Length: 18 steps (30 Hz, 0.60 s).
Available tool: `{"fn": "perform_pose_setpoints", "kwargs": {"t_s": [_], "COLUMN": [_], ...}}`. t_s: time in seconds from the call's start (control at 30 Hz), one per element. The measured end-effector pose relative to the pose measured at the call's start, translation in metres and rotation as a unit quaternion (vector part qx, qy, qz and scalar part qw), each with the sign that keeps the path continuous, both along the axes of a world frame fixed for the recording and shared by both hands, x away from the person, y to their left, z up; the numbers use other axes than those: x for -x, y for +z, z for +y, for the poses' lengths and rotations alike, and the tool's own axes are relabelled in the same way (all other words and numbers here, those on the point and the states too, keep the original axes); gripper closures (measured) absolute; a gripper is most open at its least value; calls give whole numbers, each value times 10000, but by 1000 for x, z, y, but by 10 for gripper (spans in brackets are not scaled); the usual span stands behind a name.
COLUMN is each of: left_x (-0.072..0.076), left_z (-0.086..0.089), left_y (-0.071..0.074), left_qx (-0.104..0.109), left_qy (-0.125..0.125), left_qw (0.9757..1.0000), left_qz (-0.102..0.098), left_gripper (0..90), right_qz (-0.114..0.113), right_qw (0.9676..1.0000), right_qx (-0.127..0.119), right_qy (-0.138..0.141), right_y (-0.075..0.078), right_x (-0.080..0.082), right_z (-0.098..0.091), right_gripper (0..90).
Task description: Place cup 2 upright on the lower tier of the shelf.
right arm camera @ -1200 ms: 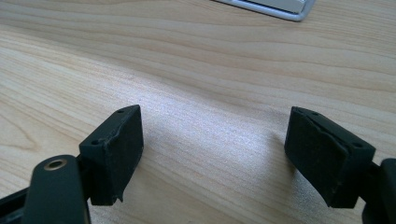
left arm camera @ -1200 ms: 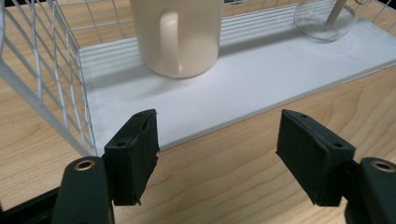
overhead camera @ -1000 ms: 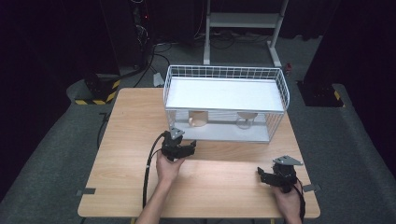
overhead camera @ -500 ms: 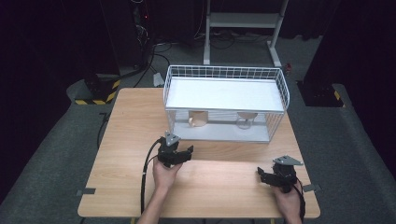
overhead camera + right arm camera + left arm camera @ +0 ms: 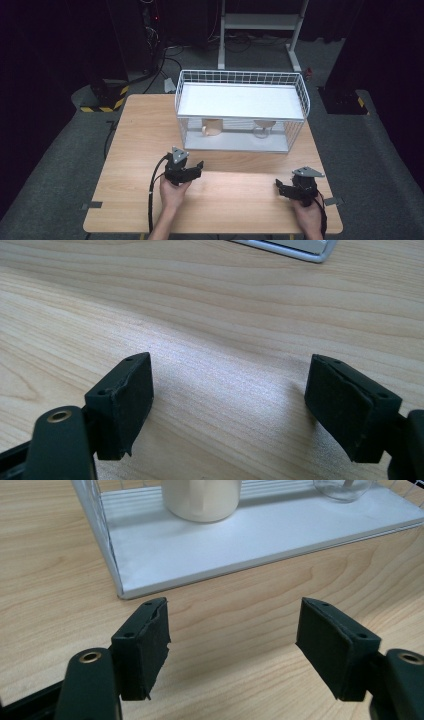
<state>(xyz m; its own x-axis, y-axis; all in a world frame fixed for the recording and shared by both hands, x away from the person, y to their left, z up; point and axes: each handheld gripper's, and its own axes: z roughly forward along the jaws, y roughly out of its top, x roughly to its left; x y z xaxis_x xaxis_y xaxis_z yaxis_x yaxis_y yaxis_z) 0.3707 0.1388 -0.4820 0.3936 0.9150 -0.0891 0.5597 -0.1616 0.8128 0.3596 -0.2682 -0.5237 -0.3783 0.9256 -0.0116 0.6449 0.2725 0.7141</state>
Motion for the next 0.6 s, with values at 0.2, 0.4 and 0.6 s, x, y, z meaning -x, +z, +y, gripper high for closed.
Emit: {"fn": "perform_pose_setpoints", "kwargs": {"t_s": [0.2,0.4,0.6], "left_x": [8,13,19], "left_z": [2,3,4], "left_y": [-3,-8,-14], "left_qx": [36,16,-87], "left_qy": [22,27,52], "left_qw": [10000,10000,9999], "left_qz": [-12,14,41], "left_gripper": [293,293,293], "right_qz": [0,0,1], "right_qw": [10000,10000,10000], "right_qx": [0,1,1], "right_qy": [0,0,0], "right_y": [0,0,0], "right_x": [0,0,0], "right_z": [0,0,0], "right_gripper": [197,197,197]}}
